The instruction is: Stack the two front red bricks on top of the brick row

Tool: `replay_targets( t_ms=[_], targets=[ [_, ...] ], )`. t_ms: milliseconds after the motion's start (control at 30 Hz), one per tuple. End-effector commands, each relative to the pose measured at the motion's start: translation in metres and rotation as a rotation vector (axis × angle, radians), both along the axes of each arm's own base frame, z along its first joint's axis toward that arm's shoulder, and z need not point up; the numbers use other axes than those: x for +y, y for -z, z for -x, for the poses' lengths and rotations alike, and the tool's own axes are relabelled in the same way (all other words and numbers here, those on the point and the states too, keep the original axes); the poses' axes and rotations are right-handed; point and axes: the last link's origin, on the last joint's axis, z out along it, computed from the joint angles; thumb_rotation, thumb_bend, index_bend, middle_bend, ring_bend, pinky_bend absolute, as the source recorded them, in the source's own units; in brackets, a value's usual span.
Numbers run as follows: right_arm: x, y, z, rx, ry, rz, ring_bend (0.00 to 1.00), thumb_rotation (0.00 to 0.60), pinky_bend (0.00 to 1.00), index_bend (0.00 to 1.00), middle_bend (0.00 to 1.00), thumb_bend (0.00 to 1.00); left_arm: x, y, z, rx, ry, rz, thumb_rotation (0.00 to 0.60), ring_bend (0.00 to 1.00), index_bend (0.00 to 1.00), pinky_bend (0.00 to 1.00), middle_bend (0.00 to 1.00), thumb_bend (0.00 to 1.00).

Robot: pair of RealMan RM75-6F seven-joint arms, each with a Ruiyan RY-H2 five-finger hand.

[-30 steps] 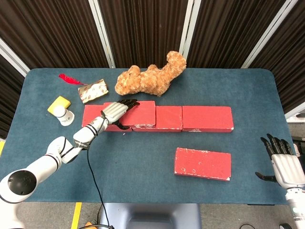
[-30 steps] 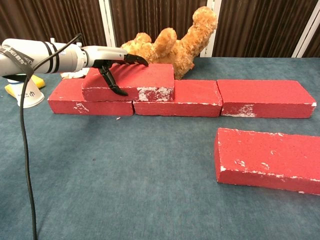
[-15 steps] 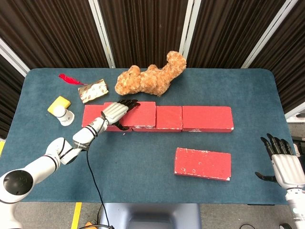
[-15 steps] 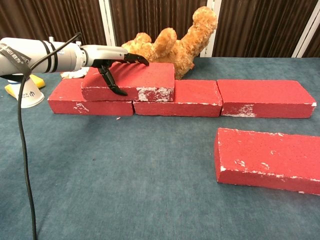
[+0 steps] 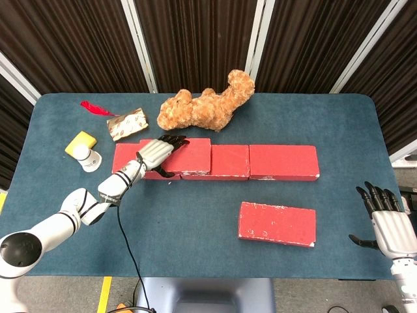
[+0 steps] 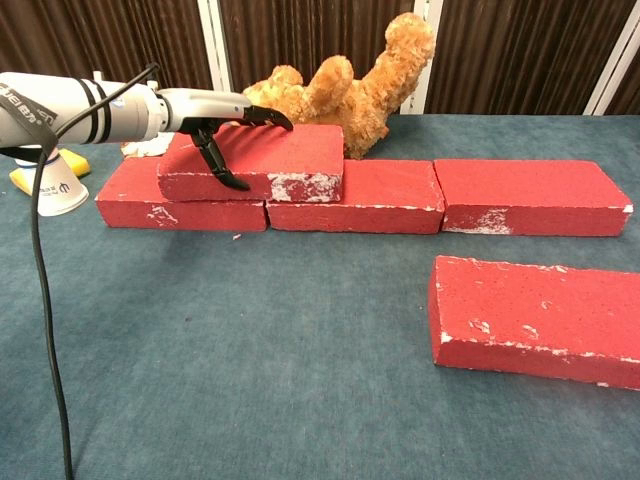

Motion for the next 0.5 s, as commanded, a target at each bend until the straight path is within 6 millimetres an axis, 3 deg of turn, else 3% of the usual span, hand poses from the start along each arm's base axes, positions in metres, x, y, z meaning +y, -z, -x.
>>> replay_targets(
  t_ms=[33, 500],
  targets=[
    [0.0001, -0.0003, 0.0, 0.0, 0.0, 0.002, 0.0, 0.551, 0.0, 0.0, 0.0, 0.11, 0.0006, 0.0005, 0.0012, -0.006, -0.01, -0.007, 0.6, 0.0, 0.0, 0.01, 0.0, 0.21],
    [0.0005, -0.0008, -0.0008, -0.005, -0.002, 0.009, 0.0, 0.552, 0.0, 0.0, 0.0, 0.11, -0.0034, -0.005, 0.0003, -0.026, -0.012, -0.01, 0.6, 0.0, 0.0, 0.0, 0.0, 0.21]
  ],
)
